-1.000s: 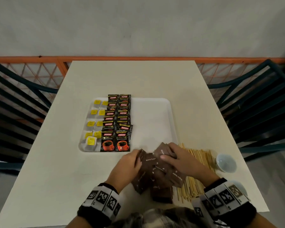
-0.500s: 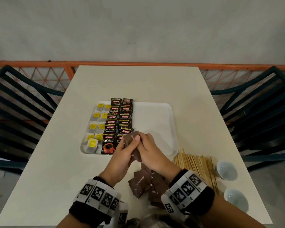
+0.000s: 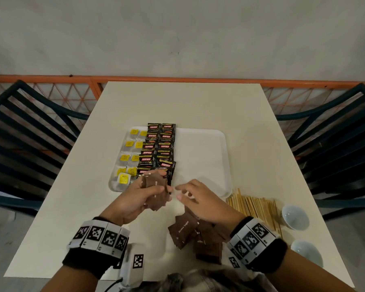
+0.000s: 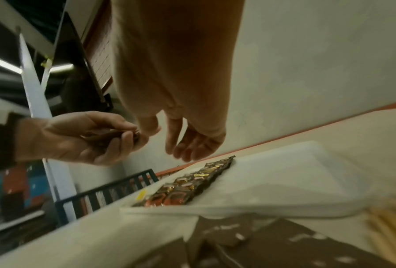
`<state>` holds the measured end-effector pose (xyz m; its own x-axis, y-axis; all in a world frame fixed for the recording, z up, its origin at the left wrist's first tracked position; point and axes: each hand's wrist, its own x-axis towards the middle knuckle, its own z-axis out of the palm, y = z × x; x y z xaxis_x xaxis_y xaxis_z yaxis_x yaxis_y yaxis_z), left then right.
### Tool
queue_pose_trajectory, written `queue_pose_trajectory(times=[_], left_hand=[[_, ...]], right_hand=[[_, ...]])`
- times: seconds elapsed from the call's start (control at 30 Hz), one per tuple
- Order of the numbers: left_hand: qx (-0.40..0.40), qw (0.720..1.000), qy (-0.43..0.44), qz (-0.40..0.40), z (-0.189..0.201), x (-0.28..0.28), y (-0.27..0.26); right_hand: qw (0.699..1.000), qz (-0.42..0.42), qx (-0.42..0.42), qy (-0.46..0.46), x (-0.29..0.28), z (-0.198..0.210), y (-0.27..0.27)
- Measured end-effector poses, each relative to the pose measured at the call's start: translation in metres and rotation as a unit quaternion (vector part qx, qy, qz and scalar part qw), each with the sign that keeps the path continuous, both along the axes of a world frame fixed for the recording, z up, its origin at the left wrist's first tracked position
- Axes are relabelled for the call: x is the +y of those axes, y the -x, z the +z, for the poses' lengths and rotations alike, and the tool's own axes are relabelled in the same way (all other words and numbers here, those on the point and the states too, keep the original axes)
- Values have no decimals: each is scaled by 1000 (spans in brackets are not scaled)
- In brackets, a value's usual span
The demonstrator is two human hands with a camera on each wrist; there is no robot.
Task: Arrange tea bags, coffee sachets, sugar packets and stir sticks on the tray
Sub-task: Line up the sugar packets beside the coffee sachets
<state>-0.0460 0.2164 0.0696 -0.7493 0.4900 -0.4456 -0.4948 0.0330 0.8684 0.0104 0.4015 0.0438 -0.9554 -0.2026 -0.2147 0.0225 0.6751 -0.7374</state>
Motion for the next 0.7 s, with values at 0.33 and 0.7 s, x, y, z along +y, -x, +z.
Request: queue_pose_trajectory(times=[0.33,0.7], left_hand=[[-35,997,-1,71,-22,-24,-8],[-21,993,60,102,-32,-22,-24]], right_hand=[[919,283,55,-268,-12,-46,-31],[991,90,25,-91,-14,-12,-13]])
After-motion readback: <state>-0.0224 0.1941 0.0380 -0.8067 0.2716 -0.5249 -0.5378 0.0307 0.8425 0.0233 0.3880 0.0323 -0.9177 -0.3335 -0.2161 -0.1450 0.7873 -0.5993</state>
